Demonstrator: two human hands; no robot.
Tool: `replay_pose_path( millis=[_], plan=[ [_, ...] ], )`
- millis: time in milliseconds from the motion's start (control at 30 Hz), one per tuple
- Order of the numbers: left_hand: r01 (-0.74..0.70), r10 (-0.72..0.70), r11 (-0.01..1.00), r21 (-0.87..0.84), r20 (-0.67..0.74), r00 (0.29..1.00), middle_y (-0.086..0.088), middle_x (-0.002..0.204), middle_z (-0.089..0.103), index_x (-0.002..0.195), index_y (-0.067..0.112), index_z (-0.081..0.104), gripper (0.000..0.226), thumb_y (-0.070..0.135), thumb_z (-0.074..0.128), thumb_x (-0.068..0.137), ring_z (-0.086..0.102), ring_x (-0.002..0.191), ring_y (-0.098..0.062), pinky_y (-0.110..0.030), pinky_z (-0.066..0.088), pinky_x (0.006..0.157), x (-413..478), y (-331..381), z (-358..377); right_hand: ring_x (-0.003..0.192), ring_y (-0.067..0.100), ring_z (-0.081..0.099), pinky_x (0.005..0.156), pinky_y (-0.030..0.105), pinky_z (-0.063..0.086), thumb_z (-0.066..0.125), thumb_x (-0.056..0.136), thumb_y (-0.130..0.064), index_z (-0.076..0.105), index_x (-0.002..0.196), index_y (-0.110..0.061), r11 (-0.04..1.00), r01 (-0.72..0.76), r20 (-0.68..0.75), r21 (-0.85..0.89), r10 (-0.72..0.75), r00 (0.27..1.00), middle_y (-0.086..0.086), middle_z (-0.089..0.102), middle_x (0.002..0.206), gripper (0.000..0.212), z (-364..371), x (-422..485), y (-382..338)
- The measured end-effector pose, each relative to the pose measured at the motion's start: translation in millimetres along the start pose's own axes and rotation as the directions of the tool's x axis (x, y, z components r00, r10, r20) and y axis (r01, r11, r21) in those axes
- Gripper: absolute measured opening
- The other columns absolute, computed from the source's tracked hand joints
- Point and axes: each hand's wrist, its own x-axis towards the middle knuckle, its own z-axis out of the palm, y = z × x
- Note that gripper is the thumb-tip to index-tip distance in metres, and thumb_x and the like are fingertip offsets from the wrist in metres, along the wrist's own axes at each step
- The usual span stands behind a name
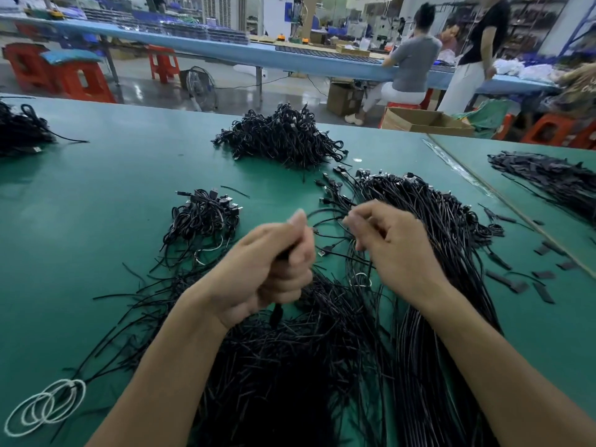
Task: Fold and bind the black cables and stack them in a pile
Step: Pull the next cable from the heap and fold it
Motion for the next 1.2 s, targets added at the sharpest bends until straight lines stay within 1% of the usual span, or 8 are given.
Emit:
replay_pose_path(
  millis=[200, 300, 400, 533, 767, 933, 1100, 1200],
  plan=[
    [-0.367, 0.183, 0.833, -0.414, -0.419, 0.889, 0.009, 0.056, 0.038, 0.084, 0.017, 0.071, 0.038, 0.037, 0.043, 0.1, 0.034, 0.045, -0.003, -0.015, 0.033, 0.038, 16.2, -6.5, 5.2, 0.076, 0.0, 0.059, 0.115, 0.029, 0.018, 0.057, 0.098, -0.041, 0.067, 0.099, -0.032, 0.909, 0.256, 0.481, -0.328, -0.073, 0.874, -0.021, 0.061, 0.066, 0.014, 22.4, -27.1, -12.3],
    [-0.366, 0.296, 0.931, -0.018, -0.55, 0.781, 0.005, 0.066, 0.054, 0.098, 0.014, 0.07, 0.034, 0.033, 0.041, 0.102, 0.052, 0.058, -0.009, -0.021, 0.048, 0.053, 20.3, -22.6, 1.1, 0.094, 0.003, 0.065, 0.123, 0.029, -0.003, 0.054, 0.099, -0.032, 0.065, 0.106, -0.032, 0.865, 0.33, 0.557, -0.378, -0.072, 0.827, -0.016, 0.072, 0.087, 0.013, 19.6, -31.5, -16.2],
    [-0.118, 0.519, 0.756, 0.644, -0.48, 0.708, 0.006, 0.079, 0.065, 0.1, 0.015, 0.067, 0.032, 0.029, 0.039, 0.105, 0.065, 0.075, -0.013, -0.029, 0.056, 0.072, 20.0, -36.9, -7.5, 0.093, 0.012, 0.064, 0.115, 0.031, 0.03, 0.055, 0.099, -0.027, 0.065, 0.107, -0.03, 0.87, 0.276, 0.51, -0.41, -0.032, 0.86, -0.011, 0.071, 0.092, 0.013, 9.8, -31.1, -15.3],
    [0.171, 0.366, 0.537, 0.826, -0.411, 0.835, 0.006, 0.074, 0.066, 0.089, 0.018, 0.065, 0.029, 0.028, 0.044, 0.105, 0.065, 0.067, -0.009, -0.026, 0.054, 0.066, 17.5, -41.1, -18.8, 0.076, 0.004, 0.063, 0.076, 0.029, 0.053, 0.06, 0.098, -0.027, 0.071, 0.097, -0.026, 0.975, 0.1, 0.344, -0.197, -0.026, 0.939, -0.013, 0.068, 0.079, 0.011, -4.3, -25.6, -10.2],
    [0.223, -0.175, 0.918, 0.329, -0.171, 0.97, 0.01, 0.042, 0.031, 0.062, 0.017, 0.065, 0.06, 0.048, 0.036, 0.105, 0.023, 0.035, -0.007, -0.02, 0.018, 0.038, 14.1, -28.6, 8.4, 0.073, 0.002, 0.061, 0.066, 0.009, 0.041, 0.068, 0.093, -0.024, 0.072, 0.091, -0.024, 0.981, 0.149, 0.112, -0.124, -0.135, 0.984, -0.017, 0.064, 0.072, 0.005, -8.6, -10.7, 5.6],
    [0.126, -0.109, 0.981, -0.145, 0.121, 0.987, 0.01, 0.046, 0.029, 0.062, 0.02, 0.053, 0.046, 0.044, 0.042, 0.1, 0.022, 0.035, -0.003, -0.019, 0.016, 0.035, 4.5, -9.9, 13.5, 0.056, 0.004, 0.049, 0.055, 0.02, 0.038, 0.061, 0.098, -0.023, 0.069, 0.089, -0.035, 0.985, 0.156, 0.314, 0.068, -0.169, 0.934, -0.014, 0.058, 0.063, 0.017, 3.5, -17.6, 6.2],
    [-0.223, 0.141, 0.786, -0.576, -0.184, 0.973, 0.008, 0.055, 0.051, 0.078, 0.014, 0.068, 0.042, 0.037, 0.041, 0.101, 0.048, 0.043, -0.001, -0.014, 0.043, 0.041, 10.8, -5.6, 14.6, 0.066, 0.003, 0.059, 0.066, 0.031, 0.05, 0.055, 0.101, -0.031, 0.062, 0.079, -0.036, 0.967, 0.13, 0.53, -0.219, 0.006, 0.848, -0.016, 0.066, 0.072, 0.024, 7.0, -22.8, 13.9],
    [-0.481, 0.238, 0.751, -0.452, -0.494, 0.836, 0.0, 0.08, 0.071, 0.098, 0.011, 0.074, 0.039, 0.035, 0.043, 0.1, 0.07, 0.074, -0.012, -0.022, 0.058, 0.067, 17.0, -9.1, 3.8, 0.078, 0.003, 0.067, 0.078, 0.036, 0.057, 0.054, 0.102, -0.027, 0.069, 0.097, -0.027, 0.966, 0.077, 0.631, -0.248, 0.101, 0.769, -0.011, 0.069, 0.084, 0.016, 6.4, -30.9, 16.5]
  ],
)
